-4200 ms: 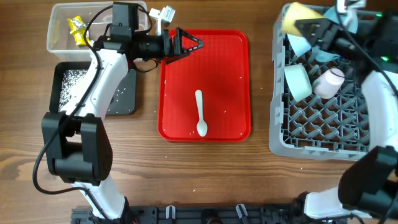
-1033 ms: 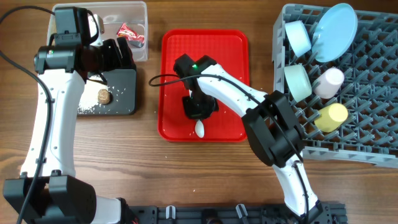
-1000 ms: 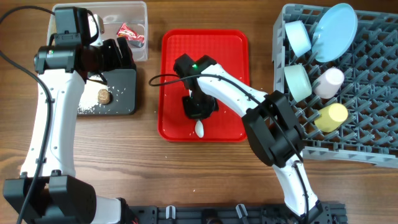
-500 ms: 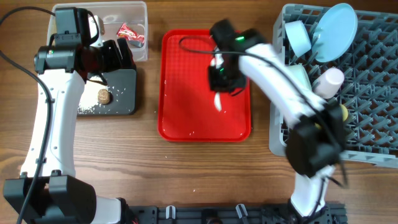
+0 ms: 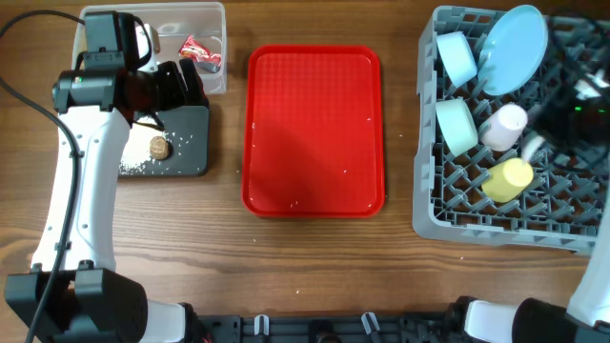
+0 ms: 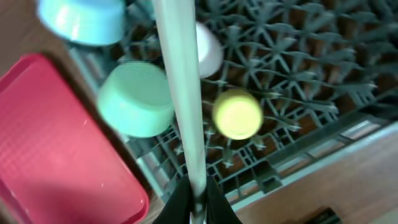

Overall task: Sort waste into correct bins and load items into the dishwasher rack
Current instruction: 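Carry the white spoon to the dish rack and insert it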

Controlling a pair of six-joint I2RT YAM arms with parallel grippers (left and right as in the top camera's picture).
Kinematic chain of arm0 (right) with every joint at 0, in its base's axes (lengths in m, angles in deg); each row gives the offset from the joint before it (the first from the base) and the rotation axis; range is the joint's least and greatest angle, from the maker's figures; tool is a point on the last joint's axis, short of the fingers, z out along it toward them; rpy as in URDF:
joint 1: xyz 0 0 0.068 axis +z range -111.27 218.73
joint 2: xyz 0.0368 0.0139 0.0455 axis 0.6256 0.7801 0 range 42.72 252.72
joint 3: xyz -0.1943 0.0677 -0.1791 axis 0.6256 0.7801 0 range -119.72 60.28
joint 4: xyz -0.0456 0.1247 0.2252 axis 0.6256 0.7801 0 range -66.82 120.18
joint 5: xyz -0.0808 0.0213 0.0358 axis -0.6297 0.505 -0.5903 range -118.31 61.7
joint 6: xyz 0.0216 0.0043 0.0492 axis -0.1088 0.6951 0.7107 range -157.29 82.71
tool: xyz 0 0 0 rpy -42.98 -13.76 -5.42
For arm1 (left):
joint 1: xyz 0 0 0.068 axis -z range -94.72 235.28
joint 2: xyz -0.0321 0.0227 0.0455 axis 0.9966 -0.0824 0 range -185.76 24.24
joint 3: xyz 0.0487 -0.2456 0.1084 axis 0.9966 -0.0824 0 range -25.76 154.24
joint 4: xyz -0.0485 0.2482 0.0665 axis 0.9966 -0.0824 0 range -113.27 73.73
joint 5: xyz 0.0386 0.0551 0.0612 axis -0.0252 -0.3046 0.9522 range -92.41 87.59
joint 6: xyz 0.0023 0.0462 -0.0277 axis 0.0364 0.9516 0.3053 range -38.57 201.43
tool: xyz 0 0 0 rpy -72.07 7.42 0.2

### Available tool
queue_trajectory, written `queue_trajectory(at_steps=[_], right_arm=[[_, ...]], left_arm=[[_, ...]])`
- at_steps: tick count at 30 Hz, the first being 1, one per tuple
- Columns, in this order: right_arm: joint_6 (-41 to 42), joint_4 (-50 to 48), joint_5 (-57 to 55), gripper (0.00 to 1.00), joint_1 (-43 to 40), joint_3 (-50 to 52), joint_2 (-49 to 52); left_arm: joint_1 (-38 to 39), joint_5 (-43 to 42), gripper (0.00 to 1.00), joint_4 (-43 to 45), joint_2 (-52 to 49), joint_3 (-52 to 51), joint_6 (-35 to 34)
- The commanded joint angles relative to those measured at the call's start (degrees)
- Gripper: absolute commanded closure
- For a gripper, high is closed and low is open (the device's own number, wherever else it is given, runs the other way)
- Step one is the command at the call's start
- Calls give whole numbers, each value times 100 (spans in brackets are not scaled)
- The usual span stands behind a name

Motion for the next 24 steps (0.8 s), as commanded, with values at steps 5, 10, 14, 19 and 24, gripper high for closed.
queue_trajectory(at_steps=[5, 10, 14, 19, 24], right_arm=[[330, 415, -321, 96, -1202, 210, -50], [1016, 446, -931, 96, -1266, 909, -50], [1320, 0, -951, 96, -1266, 2184, -52], [1550, -756, -927, 96, -1266, 3303, -52], [1709, -1340, -605, 95, -1266, 3567, -52]], left_arm=[[-46, 55, 0, 0, -59, -4, 111], [-46, 55, 0, 0, -59, -4, 109], [-46, 55, 0, 0, -59, -4, 111], [-46, 55, 0, 0, -59, -4, 111], [-46, 55, 0, -2, -59, -4, 111]])
